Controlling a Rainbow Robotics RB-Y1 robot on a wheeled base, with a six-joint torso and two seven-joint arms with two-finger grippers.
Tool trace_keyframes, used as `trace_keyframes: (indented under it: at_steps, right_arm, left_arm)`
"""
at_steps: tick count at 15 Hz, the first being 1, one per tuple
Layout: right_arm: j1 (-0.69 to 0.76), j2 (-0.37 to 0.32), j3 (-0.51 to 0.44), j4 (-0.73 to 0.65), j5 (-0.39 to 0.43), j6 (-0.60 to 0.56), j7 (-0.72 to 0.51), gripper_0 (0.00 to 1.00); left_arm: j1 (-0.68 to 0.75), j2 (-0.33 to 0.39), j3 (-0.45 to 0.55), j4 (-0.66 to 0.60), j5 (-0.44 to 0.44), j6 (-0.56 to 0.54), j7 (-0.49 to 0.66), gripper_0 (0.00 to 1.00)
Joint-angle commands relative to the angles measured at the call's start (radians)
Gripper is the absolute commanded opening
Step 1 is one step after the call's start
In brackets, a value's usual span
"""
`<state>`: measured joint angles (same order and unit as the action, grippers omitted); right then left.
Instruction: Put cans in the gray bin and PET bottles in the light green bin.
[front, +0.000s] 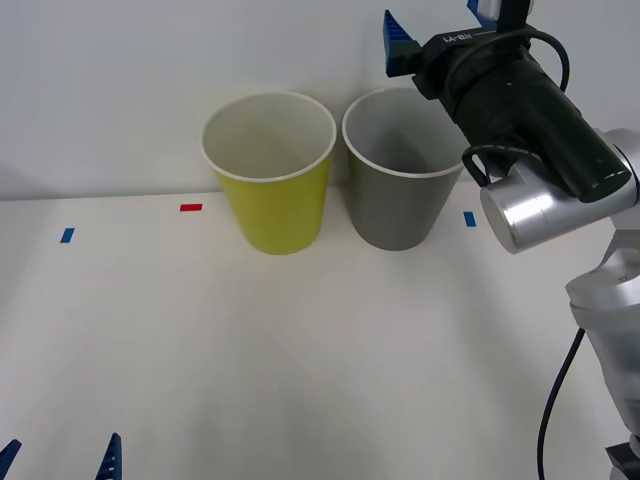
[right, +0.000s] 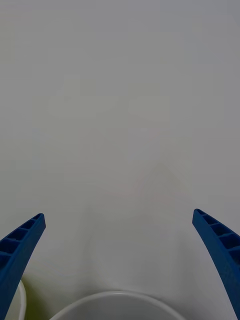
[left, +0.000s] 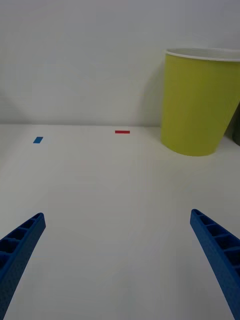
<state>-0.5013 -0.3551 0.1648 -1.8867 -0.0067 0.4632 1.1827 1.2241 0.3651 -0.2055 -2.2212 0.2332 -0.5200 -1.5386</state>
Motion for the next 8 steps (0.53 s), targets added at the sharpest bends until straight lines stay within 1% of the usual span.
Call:
trace_keyframes:
  at_steps: [1, 4, 8]
  right_arm:
    - [0.067, 0.010, -0.031, -0.140, 0.014, 0.112, 0.008, 1.00]
    - [0.170, 0.028, -0.074, -0.301, 0.014, 0.186, 0.008, 1.00]
    - [0.320, 0.044, -0.111, -0.442, 0.021, 0.193, 0.011, 1.00]
  left_arm:
    - [0.000, 0.000, 0.000, 0.000, 0.000, 0.000, 0.000, 1.00]
    - [0.000, 0.000, 0.000, 0.000, 0.000, 0.000, 0.000, 1.00]
    - [0.000, 0.000, 0.000, 0.000, 0.000, 0.000, 0.000, 1.00]
